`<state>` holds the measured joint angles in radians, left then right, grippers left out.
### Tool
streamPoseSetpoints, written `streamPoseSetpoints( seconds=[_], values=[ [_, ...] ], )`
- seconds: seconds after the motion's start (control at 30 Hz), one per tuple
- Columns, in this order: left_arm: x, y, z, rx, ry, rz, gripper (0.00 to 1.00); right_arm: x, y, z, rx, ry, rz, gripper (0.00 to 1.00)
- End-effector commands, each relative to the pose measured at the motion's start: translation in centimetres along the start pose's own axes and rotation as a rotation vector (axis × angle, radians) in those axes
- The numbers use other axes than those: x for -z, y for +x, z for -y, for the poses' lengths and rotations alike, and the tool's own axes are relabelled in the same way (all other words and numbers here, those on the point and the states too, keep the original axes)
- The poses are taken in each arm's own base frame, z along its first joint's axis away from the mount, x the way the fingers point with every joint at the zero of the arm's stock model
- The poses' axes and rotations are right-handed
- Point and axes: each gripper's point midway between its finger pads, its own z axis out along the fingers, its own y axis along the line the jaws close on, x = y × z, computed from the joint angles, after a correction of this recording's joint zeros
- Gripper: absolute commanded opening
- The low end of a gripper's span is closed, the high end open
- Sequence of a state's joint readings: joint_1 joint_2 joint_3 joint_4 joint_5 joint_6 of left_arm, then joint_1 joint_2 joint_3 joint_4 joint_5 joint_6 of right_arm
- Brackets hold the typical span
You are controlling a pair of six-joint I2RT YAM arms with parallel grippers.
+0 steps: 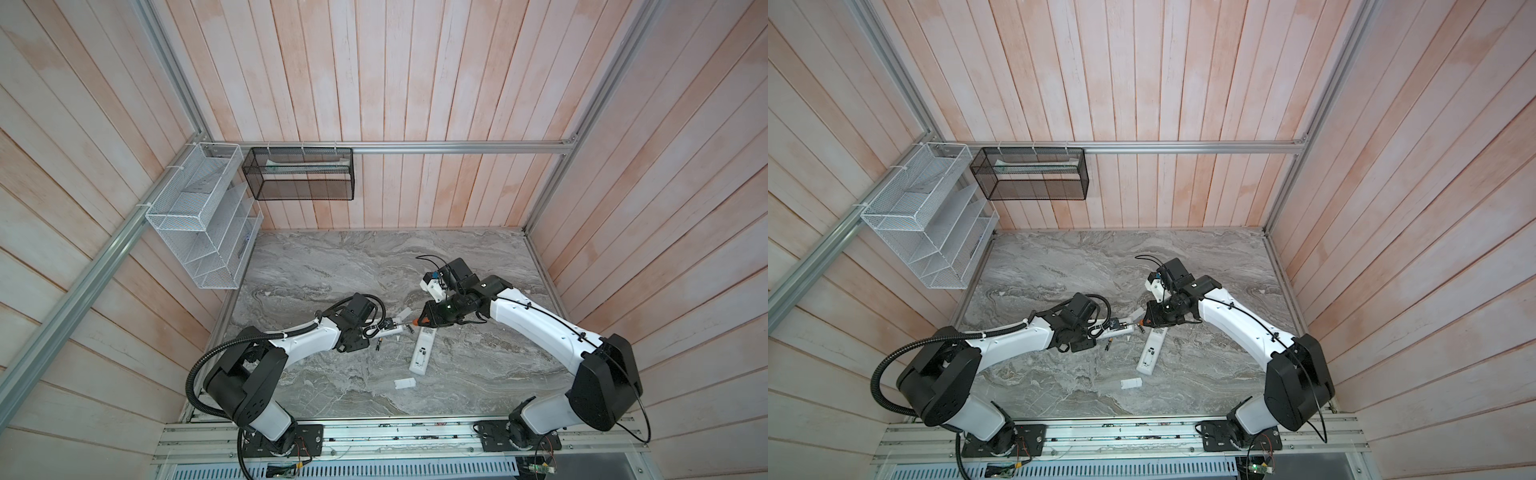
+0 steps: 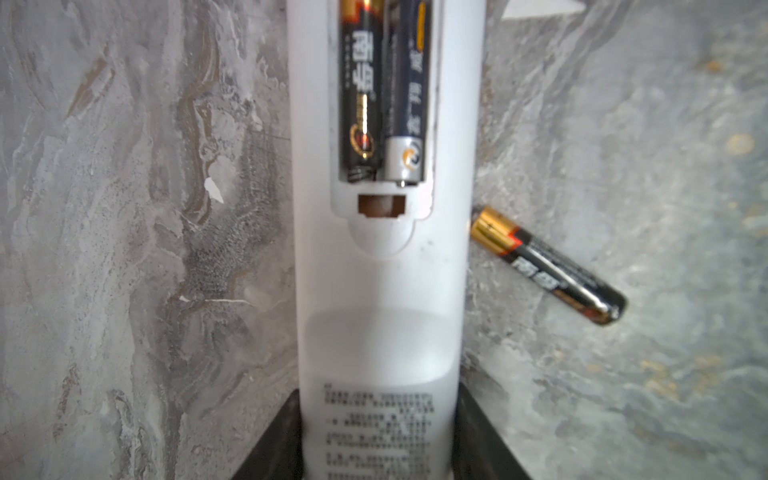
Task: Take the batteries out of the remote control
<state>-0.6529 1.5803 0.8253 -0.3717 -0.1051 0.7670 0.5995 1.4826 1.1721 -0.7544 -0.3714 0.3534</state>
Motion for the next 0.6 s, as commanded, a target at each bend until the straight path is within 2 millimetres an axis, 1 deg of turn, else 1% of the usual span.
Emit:
streamPoseSetpoints(
  seconds=[0.0, 0.1, 0.37, 0.5, 0.57],
  values=[
    [-0.3, 0.1, 0.8, -0.025, 0.023, 0.002, 0.13, 0.9, -0.1, 1.2, -0.024, 0.089, 0.015, 0.00],
    [-0.3, 0.1, 0.9, -0.026, 0.025, 0.002, 0.13, 0.9, -0.1, 1.2, -0.025, 0.085, 0.018, 0.00],
    [-0.2, 0.1, 1.0, -0.028, 0.025, 0.000, 0.13, -0.3, 0.0, 1.2, -0.027, 0.062, 0.005, 0.00],
    [-0.2, -0.1, 1.0, -0.032, 0.028, 0.004, 0.13, -0.7, 0.0, 0.7, -0.021, 0.023, 0.001, 0.00],
    [-0.3, -0.1, 1.0, -0.032, 0.029, 0.007, 0.13, -0.9, 0.1, 0.1, -0.010, -0.021, 0.000, 0.00]
  ],
)
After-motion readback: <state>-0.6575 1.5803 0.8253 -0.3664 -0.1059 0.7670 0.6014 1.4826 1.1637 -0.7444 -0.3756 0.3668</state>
